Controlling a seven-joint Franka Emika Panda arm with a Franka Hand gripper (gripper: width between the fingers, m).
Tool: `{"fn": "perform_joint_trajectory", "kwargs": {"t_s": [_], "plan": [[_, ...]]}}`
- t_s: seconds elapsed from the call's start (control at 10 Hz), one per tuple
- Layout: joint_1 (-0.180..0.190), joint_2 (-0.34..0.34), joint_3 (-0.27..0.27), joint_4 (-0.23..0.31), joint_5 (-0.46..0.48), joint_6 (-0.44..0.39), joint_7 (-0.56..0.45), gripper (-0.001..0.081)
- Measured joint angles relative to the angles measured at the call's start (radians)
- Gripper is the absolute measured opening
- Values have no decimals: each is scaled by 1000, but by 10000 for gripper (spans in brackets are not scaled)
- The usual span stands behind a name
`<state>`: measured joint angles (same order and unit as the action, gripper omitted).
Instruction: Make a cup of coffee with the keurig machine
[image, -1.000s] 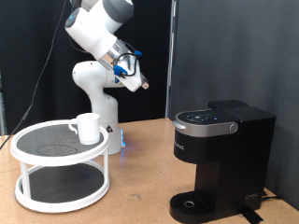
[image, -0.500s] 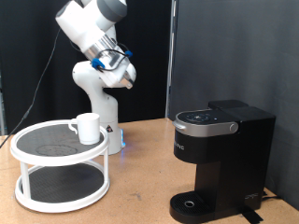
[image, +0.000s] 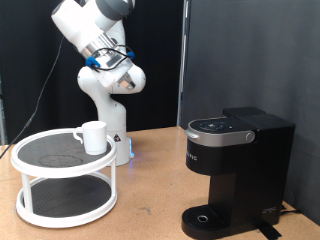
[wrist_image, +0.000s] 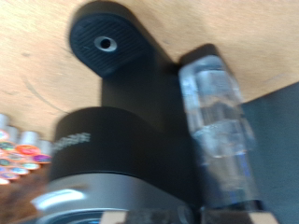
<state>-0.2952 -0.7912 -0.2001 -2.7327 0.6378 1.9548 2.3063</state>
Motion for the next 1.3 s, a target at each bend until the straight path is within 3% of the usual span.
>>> {"fn": "perform_joint_trajectory", "kwargs": {"t_s": [0.2,0.4,0.6,1.0,1.3], "plan": [[-54,1,-41,8,-11,-4,-3,0],[-78,9,-121,43,-72,-109,-38,0],[-85,27,-191,87,-143,-210,-71,0],[-85,38,-215,99,-171,-231,-91,0],[-93,38,-281,100,-227,-280,-155,0]]}}
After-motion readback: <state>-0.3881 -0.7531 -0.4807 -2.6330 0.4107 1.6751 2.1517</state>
